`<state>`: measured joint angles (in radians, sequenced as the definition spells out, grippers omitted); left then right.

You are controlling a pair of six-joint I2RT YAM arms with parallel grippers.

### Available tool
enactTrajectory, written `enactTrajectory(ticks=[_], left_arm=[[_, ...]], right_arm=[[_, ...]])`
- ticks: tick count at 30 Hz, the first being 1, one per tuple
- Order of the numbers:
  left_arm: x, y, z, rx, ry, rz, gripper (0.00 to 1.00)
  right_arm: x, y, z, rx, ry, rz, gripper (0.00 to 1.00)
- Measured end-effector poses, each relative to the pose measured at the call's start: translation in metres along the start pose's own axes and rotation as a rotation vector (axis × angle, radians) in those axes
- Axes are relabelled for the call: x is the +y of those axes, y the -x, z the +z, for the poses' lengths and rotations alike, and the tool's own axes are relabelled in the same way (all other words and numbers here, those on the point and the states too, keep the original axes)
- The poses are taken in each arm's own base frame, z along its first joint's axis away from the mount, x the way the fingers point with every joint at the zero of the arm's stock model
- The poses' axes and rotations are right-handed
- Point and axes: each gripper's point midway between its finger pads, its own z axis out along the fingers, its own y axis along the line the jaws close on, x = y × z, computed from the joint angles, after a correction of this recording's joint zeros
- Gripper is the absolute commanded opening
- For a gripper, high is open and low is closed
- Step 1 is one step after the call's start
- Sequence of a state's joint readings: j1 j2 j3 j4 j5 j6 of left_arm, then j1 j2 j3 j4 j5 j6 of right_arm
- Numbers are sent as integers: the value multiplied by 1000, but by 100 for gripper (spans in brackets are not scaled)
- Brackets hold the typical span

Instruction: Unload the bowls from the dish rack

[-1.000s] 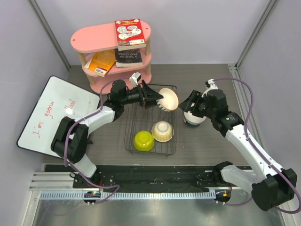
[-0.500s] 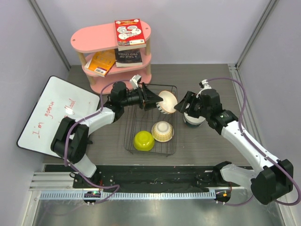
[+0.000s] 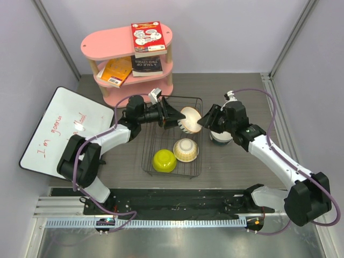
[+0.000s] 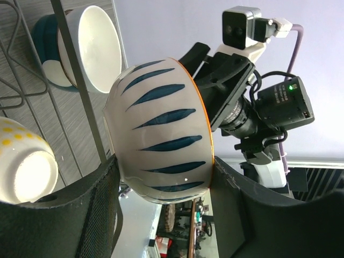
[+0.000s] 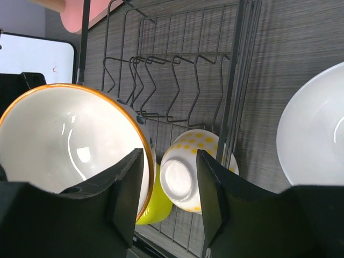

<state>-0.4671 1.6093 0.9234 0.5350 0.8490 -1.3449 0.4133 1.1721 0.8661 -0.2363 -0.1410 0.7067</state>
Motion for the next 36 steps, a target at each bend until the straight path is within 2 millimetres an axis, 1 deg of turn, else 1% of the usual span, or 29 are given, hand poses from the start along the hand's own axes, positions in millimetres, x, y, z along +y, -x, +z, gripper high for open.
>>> enactTrajectory(ticks=[4, 5, 6, 7, 8, 9, 10, 11, 12, 16, 17, 18, 19, 21, 22, 24, 27, 29, 32, 34, 36], left_arm=[[-2, -2, -1, 9, -5, 3, 6], [-3, -2, -1, 10, -6, 3, 6], [-4, -2, -2, 11, -8, 5, 7], [-4, -3, -2, 12, -9, 7, 7], [-5, -3, -2, 13, -10, 8, 7], [-4, -3, -2, 12, -8, 9, 7], [-3, -4, -2, 14, -6, 7, 8], [-2, -5, -2, 16, -5, 6, 9], [-1, -6, -3, 19, -3, 8, 14], [1, -8, -3, 23, -1, 17, 22], [1, -8, -3, 24, -2, 17, 25], [2, -9, -3, 26, -3, 17, 38], [2, -9, -3, 27, -2, 16, 45], [3, -10, -3, 27, -1, 16, 55], [4, -10, -3, 28, 2, 15, 58], [6, -11, -3, 33, 9, 20, 61], [12, -16, -3, 40, 43, 26, 63], [15, -17, -4, 42, 66, 35, 63], [24, -11, -8, 23, 118, 43, 63], [35, -7, -12, 7, 168, 30, 63], [50, -5, -17, -5, 245, 18, 63]], right_arm=[[0, -5, 6, 10, 10, 20, 54], [0, -7, 8, 16, 13, 24, 53], [1, -9, 10, 22, 15, 26, 49], [1, -11, 11, 29, 17, 27, 37], [2, -12, 12, 32, 19, 26, 31], [6, -13, 13, 35, 32, 34, 21], [7, -12, 14, 32, 38, 27, 4], [10, -13, 14, 34, 46, 28, 1], [12, -13, 14, 32, 52, 24, 1], [10, -15, 14, 33, 37, 27, 1], [10, -15, 14, 33, 38, 27, 1], [10, -16, 14, 33, 38, 26, 1], [10, -16, 14, 33, 36, 26, 1], [9, -16, 14, 32, 31, 26, 1], [8, -16, 13, 32, 24, 26, 1], [5, -18, 9, 31, 0, 19, 1], [-2, -15, 0, 21, -51, -24, 1], [-11, -11, -6, 12, -103, -53, 1], [-32, 1, -16, -22, -189, -59, 1], [-43, 12, -24, -52, -239, -56, 1], [-53, 23, -31, -82, -278, -51, 1]])
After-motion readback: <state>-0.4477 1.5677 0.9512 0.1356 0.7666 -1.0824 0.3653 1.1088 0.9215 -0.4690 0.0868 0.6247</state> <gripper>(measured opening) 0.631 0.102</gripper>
